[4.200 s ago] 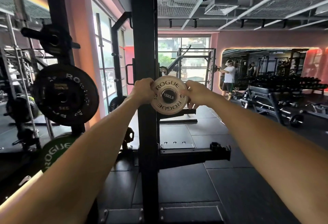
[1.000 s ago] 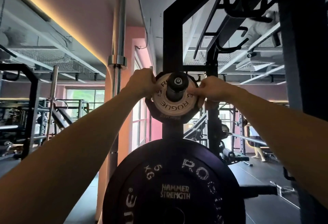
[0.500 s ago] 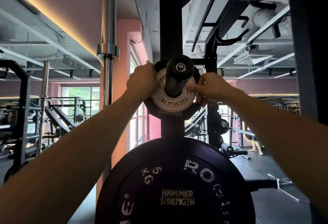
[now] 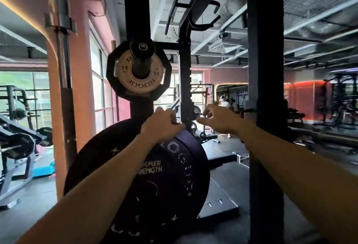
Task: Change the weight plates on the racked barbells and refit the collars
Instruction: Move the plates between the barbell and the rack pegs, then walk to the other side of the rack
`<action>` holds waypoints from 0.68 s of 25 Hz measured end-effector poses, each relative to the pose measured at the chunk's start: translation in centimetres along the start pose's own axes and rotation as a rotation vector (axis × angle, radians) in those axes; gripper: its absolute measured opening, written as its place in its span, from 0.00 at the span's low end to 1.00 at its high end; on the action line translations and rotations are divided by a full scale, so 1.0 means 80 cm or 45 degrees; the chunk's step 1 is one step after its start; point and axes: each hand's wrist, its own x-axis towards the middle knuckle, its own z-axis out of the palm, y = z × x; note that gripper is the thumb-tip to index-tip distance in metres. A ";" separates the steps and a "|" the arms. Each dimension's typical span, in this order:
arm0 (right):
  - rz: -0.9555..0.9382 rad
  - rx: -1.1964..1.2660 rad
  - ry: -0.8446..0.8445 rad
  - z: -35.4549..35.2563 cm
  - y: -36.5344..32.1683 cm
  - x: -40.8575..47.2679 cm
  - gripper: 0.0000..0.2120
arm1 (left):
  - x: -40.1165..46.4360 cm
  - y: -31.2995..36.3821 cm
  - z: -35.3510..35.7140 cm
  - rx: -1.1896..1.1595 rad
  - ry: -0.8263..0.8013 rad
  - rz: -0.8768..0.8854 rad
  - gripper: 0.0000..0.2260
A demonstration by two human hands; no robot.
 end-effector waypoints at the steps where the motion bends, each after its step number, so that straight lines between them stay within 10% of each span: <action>1: 0.067 -0.020 -0.019 0.001 0.024 -0.020 0.23 | -0.002 0.014 0.018 -0.019 -0.094 0.033 0.16; 17: 1.453 0.067 -0.260 0.058 0.317 -0.682 0.20 | -0.423 0.290 0.404 -0.327 -1.634 0.408 0.23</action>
